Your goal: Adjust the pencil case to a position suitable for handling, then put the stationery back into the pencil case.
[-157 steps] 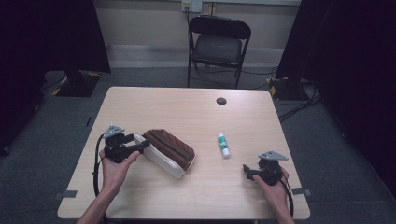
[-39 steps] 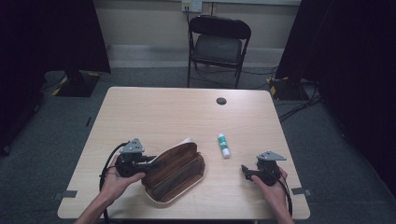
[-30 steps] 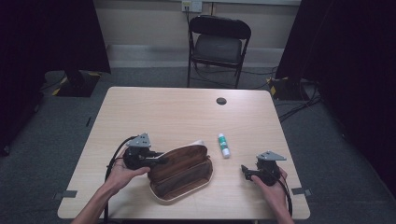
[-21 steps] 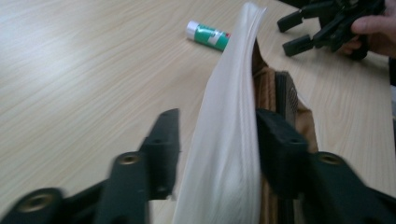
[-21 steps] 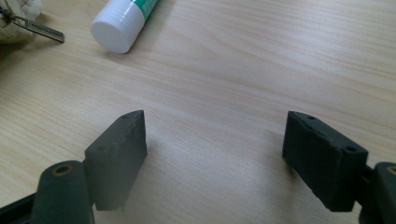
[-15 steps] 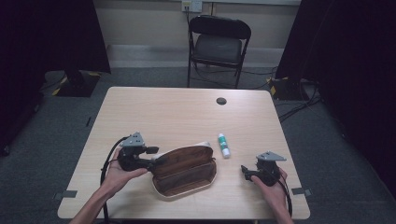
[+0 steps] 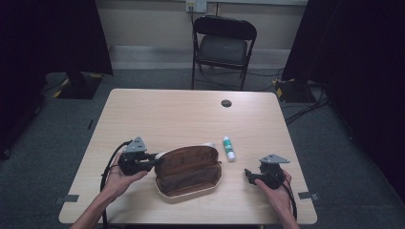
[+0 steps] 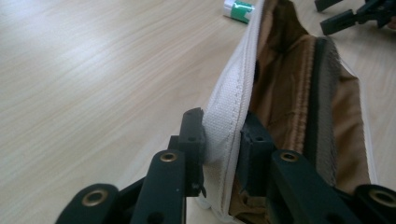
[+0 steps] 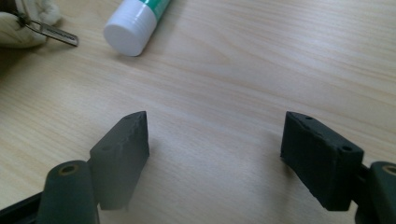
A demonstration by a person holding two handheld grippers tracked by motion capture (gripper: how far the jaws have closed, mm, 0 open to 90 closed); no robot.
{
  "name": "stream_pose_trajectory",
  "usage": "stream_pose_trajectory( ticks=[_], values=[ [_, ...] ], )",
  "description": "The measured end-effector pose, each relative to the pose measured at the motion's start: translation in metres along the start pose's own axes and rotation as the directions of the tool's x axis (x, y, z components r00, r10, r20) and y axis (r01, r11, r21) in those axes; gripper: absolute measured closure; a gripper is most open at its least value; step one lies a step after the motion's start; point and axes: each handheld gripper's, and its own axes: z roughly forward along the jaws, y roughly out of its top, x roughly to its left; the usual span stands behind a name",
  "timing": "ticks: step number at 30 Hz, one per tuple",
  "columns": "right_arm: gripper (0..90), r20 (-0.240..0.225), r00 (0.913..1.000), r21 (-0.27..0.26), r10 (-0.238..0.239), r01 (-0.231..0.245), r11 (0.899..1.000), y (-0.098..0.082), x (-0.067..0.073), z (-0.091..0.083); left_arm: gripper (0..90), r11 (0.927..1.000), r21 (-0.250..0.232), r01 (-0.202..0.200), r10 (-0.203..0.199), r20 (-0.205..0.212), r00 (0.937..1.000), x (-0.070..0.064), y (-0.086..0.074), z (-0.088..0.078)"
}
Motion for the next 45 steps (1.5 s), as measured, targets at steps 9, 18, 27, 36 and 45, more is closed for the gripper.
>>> stream_pose_trajectory(
  ticks=[9,18,27,36,45],
  values=[
    [24.1,-0.019,0.9994,-0.044,-0.028,0.027,0.999,0.008,0.006,-0.005,64.1,0.999,-0.025,0.038,-0.038,-0.012,0.9992,0.005,0.01,0.011],
    [26.9,-0.038,0.9986,-0.09,-0.038,0.034,0.995,0.031,0.009,-0.001,30.3,0.9943,-0.045,0.097,-0.096,0.023,0.9951,0.004,-0.007,-0.022],
    [30.4,-0.084,0.9934,-0.068,-0.079,0.073,0.995,0.045,0.023,0.017,18.7,0.9766,0.107,0.186,-0.18,-0.068,0.9813,0.031,-0.057,-0.023],
    [34.0,-0.099,0.9895,-0.062,-0.106,0.1,0.993,0.061,0.03,0.039,21.6,0.9683,0.15,0.2,-0.165,-0.22,0.9616,0.046,-0.074,-0.017],
    [35.4,-0.113,0.9896,-0.019,-0.089,0.088,0.996,0.063,0.027,0.055,6.7,0.9833,0.106,0.148,-0.115,-0.268,0.9565,0.045,-0.08,-0.007]
  ],
)
